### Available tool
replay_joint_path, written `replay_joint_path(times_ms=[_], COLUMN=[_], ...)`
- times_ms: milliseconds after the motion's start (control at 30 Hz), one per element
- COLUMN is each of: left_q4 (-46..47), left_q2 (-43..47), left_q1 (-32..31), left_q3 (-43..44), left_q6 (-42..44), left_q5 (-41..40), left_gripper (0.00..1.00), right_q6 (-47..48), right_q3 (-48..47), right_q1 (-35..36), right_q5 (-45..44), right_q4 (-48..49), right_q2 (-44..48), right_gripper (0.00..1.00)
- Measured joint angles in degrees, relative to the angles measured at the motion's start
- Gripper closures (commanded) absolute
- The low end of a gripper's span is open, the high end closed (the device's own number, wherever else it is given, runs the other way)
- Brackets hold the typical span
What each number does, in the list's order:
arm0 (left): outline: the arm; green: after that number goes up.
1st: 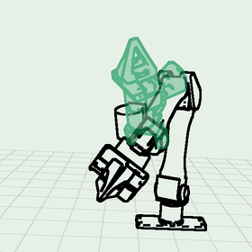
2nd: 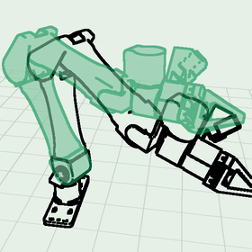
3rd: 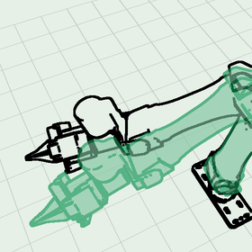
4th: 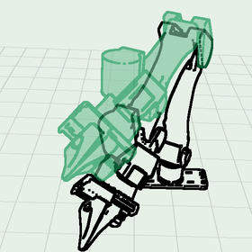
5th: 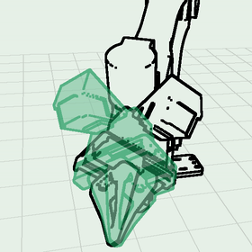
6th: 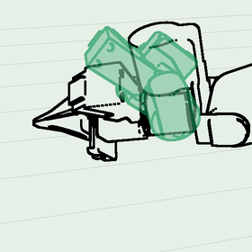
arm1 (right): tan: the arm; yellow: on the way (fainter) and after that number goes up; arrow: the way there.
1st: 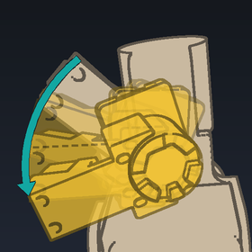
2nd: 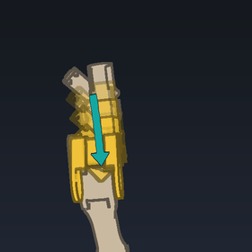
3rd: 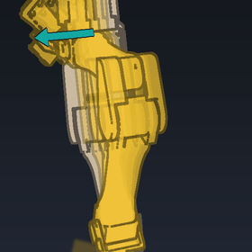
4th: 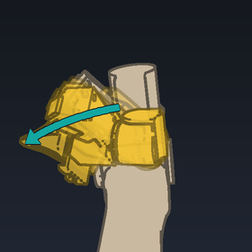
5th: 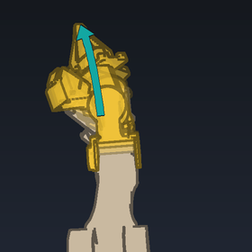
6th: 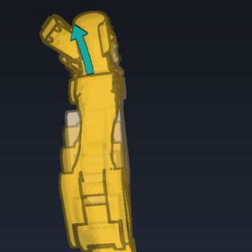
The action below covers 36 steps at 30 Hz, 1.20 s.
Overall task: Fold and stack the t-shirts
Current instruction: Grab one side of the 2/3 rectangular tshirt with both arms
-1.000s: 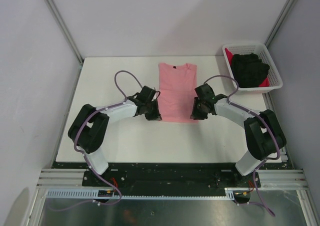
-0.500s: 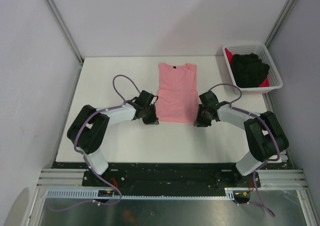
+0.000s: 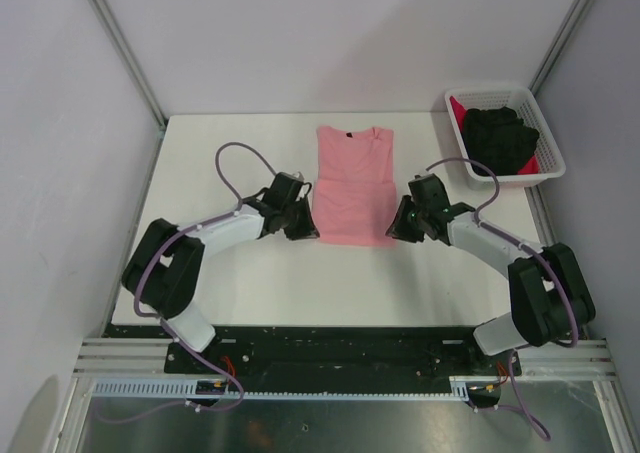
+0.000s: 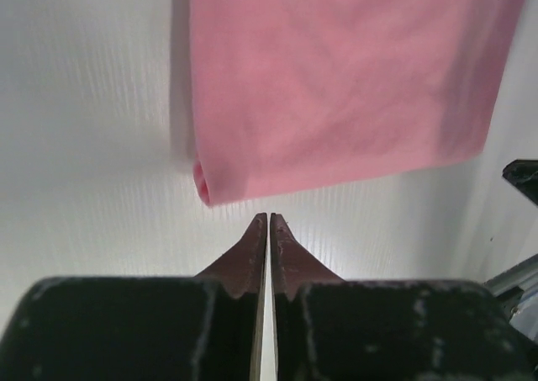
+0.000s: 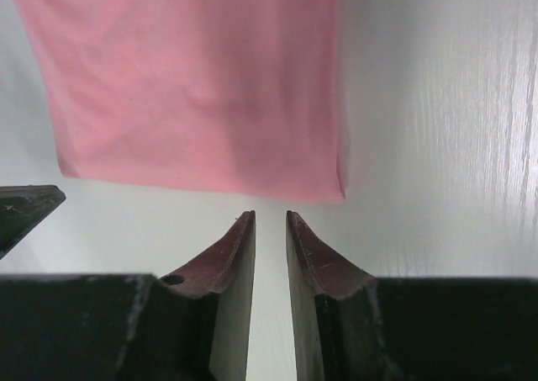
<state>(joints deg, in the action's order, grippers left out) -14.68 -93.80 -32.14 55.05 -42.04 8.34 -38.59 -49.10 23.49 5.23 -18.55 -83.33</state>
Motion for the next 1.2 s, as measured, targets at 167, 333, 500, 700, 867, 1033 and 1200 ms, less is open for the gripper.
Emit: replay_joint_path(times_ms=[167,333,500,700,867,1033,1200], left_q4=[0.61,0.59,1.51,1.79,0.61,0.39,0.35], left_q2=[-4.57,-8.35,-8.87,-6.34,-2.19,0.5,0.72], left_q1=[2.16,3.21,3.19,3.37,3.58,3.74,3.82], left_q3=[3.72,3.87,2.99,0.68,-0.61,-1.01,-1.73], left_q6=[-0.02,-0.02,-0.04,0.0,0.02,0.04,0.02], left_q5=[-0.44,-0.81,-0.79,-0.92,-1.25,-1.27,-1.11], left_gripper=[0.95,0.96,0.95,0.88,0.83,0.78,0.73], right_q6=[-0.42,-0.44,-0.55,-0.42,-0.33,-0.39,-0.46], right_q3=[0.0,0.9,1.55,2.73,2.75,2.86,2.89], right_q1=[-1.07,-1.22,-1.22,-1.22,-1.22,-1.18,-0.57], right_q5=[0.15,0.09,0.2,-1.05,-2.19,-2.38,-2.36], right_q4=[2.75,3.32,4.28,1.99,0.85,0.94,1.6], right_q2=[-4.17,-8.59,-8.37,-4.7,-3.06,-3.41,-5.79], right_gripper=[0.78,0.79,0.78,0.68,0.63,0.63,0.63])
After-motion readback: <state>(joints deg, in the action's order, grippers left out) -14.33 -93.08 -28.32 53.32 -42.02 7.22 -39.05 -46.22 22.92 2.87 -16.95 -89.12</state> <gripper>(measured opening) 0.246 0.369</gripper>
